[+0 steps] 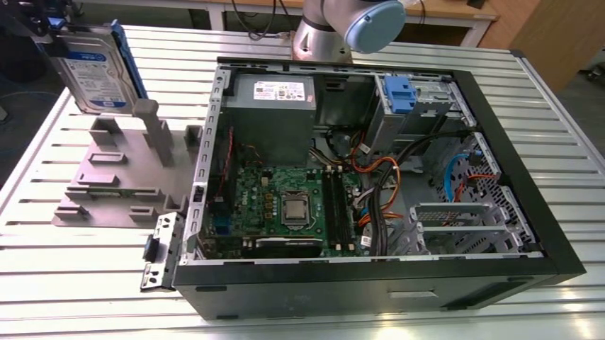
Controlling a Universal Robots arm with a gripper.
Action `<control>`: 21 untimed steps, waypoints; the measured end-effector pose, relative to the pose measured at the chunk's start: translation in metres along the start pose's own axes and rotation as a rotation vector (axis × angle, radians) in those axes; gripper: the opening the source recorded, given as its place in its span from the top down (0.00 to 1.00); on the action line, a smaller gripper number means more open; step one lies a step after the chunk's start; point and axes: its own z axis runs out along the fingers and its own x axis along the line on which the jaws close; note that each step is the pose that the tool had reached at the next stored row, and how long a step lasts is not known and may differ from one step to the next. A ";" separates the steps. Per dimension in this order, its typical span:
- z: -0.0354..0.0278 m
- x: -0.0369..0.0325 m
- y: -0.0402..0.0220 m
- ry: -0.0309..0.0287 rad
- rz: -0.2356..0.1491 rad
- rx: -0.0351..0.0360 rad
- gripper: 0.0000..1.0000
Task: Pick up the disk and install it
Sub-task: 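Pick up the disk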
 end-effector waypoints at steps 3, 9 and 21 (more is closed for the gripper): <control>-0.0009 0.0000 0.0000 -0.0001 0.000 0.0001 0.64; -0.0026 0.0001 0.0000 0.0000 0.000 0.0000 0.64; -0.0077 0.0002 0.0000 0.0000 0.000 0.0000 0.64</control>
